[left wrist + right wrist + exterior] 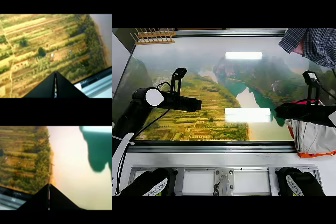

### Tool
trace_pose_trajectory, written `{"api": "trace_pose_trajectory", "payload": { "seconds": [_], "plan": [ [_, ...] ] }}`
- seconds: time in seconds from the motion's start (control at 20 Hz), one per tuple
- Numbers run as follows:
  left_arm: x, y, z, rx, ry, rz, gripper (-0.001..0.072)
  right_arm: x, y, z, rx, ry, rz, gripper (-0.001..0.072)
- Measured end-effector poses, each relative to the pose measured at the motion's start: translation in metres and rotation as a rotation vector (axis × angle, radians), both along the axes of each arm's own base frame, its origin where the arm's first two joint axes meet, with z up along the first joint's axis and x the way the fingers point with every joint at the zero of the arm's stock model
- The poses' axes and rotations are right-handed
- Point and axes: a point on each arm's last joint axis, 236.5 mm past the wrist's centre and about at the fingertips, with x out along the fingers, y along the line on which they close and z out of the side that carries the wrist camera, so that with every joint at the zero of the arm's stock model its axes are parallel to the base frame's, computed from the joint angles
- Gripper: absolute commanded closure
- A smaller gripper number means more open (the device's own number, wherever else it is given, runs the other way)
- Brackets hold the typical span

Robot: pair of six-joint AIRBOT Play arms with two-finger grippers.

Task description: Fold the clothes and pants, and hang the long-sleeved shirts on hangers.

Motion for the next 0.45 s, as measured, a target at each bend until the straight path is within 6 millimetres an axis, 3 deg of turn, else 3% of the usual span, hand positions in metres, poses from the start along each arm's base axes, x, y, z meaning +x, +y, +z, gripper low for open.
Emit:
{"api": "trace_pose_trajectory", "payload": {
  "seconds": [0.45],
  "plan": [
    [-0.0003, -0.0003, 0.0001, -0.001, 0.000, -0.003, 0.0703, -0.0027, 0.0119, -0.0004, 0.015, 0.006, 0.034, 0.0687]
  ]
}}
